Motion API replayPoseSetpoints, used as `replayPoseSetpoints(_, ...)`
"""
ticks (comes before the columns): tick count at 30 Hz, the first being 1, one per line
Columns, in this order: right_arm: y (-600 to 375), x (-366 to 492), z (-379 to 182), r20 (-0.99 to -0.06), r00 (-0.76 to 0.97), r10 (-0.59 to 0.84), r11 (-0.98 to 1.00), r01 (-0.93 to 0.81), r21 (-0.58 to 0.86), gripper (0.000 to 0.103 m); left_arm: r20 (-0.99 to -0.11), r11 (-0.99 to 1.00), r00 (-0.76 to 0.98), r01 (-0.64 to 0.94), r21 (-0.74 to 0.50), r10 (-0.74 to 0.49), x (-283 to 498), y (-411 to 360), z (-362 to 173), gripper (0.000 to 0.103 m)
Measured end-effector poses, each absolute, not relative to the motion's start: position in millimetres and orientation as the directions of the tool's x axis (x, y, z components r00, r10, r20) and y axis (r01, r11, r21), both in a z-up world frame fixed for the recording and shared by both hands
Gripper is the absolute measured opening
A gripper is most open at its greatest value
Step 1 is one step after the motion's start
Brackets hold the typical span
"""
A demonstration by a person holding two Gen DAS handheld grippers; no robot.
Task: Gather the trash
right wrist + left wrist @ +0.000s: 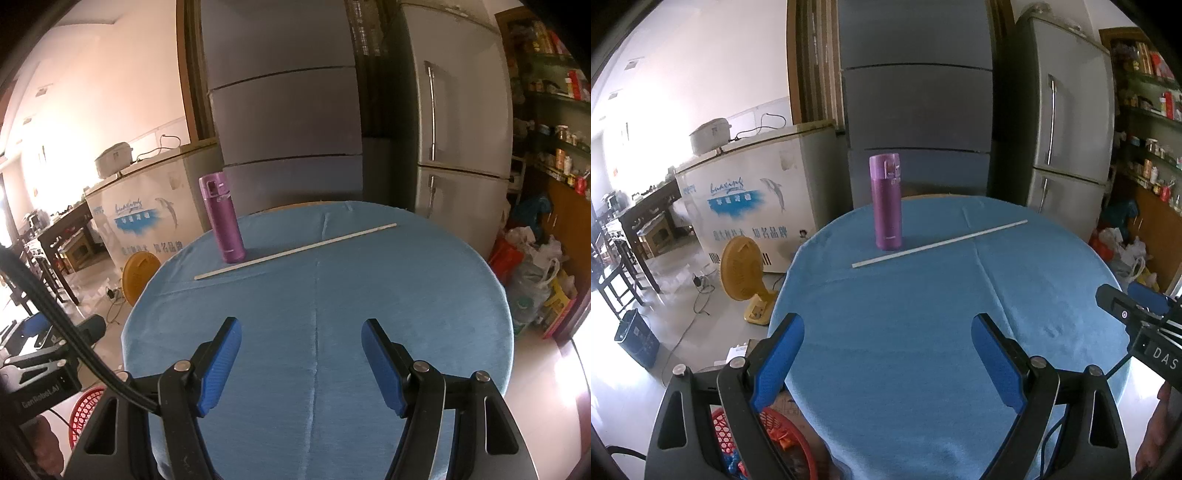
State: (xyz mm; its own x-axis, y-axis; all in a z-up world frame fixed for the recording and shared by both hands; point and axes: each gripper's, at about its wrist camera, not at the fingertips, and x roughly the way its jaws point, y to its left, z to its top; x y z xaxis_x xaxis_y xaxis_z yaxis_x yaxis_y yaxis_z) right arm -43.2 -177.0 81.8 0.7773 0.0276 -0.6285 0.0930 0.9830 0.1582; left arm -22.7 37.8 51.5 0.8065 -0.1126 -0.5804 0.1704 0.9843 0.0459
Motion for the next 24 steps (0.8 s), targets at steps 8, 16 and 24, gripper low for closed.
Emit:
replayPoseSetpoints(8,-168,-31,71,-0.647,0.762,0.037,0.983,0.088,0.160,0.071,-0.598,0.984,0.794,0.169,0.050,-0.106,-12,40,42,0.092)
replayPoseSetpoints(16,-173,-14,55,-0.667,0.743,0.048,0.979,0.096,0.177,0.071,-0.629,0.981,0.771,0.182,0.072,-0.097,3,30,31,0.092)
replayPoseSetpoints(24,-202,3,26,-0.691,0.721,0.043,0.969,0.138,0.203,0.071,-0.691,0.963,0.701,0.269,0.026,-0.177,26,0,11,0.092)
